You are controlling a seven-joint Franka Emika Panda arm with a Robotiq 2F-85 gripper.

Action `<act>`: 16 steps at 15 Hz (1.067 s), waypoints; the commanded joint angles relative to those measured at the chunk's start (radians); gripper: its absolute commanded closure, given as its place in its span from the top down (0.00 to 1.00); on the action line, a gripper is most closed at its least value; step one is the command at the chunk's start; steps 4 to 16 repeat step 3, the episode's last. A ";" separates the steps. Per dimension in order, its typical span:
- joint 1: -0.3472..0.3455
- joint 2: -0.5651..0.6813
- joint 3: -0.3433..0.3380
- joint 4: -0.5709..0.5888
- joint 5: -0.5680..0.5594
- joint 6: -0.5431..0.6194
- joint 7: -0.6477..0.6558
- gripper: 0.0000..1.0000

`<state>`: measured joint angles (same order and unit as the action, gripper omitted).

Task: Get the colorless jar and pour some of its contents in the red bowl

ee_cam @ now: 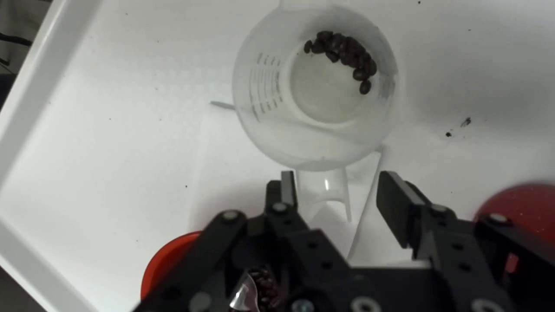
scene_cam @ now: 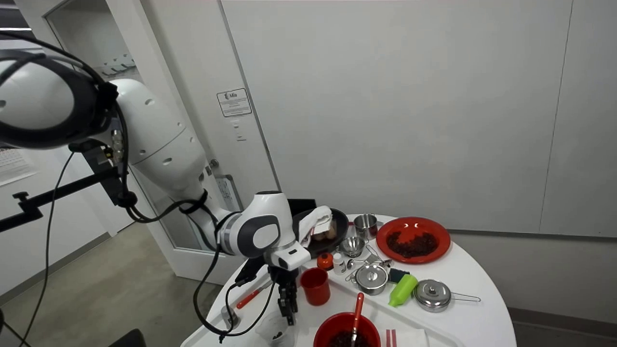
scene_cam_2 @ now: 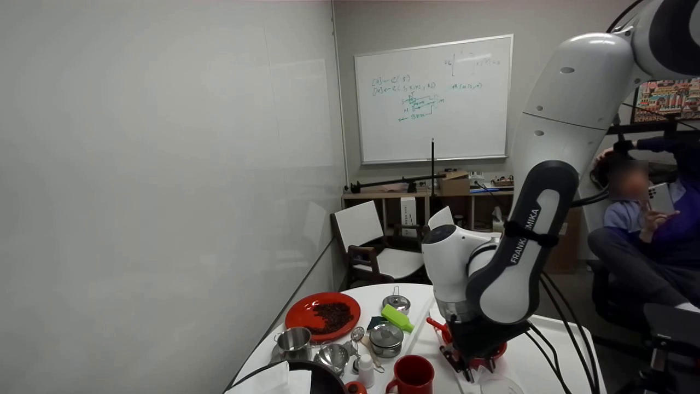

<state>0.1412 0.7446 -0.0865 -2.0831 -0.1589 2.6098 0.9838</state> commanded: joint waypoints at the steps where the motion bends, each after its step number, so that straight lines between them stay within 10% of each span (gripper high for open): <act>1: 0.031 0.003 -0.027 0.002 0.041 0.001 -0.028 0.54; 16: 0.031 0.003 -0.028 0.003 0.041 0.001 -0.028 0.54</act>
